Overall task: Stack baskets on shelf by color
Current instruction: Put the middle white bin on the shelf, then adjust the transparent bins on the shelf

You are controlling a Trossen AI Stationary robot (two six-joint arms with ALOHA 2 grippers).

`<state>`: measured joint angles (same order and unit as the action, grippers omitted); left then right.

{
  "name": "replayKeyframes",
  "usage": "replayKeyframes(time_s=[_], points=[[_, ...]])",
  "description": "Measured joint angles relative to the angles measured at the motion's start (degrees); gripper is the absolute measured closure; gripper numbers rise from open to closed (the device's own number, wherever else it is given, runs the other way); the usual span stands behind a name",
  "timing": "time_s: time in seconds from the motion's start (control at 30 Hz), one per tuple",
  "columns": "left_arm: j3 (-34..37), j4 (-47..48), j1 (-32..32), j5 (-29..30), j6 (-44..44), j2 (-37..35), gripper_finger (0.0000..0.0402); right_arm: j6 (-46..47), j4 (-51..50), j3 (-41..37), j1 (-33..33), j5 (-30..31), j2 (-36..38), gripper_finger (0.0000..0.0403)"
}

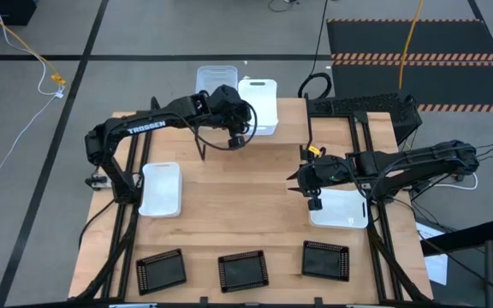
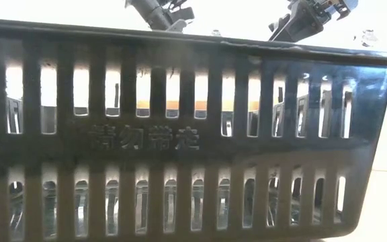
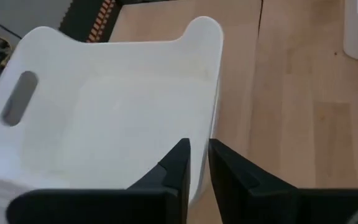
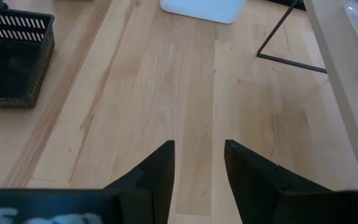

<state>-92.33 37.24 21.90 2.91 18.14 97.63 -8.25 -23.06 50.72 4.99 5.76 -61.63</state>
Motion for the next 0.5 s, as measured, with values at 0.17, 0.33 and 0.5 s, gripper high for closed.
replayKeyframes(time_s=[0.17,0.33,0.5], points=[[0.0,0.3,-0.6,4.2,1.0,-4.0,0.0284,0.0,-0.2,0.0,0.0,0.0,0.0,0.0268],[-0.2,2.7,-1.2,6.4,1.6,-9.7,0.0232,0.0,-0.3,0.0,0.0,0.0,0.0,0.0268],[-0.2,9.2,0.4,9.8,2.8,-12.0,0.0204,-0.2,-0.1,0.0,0.0,0.0,0.0,0.0268]])
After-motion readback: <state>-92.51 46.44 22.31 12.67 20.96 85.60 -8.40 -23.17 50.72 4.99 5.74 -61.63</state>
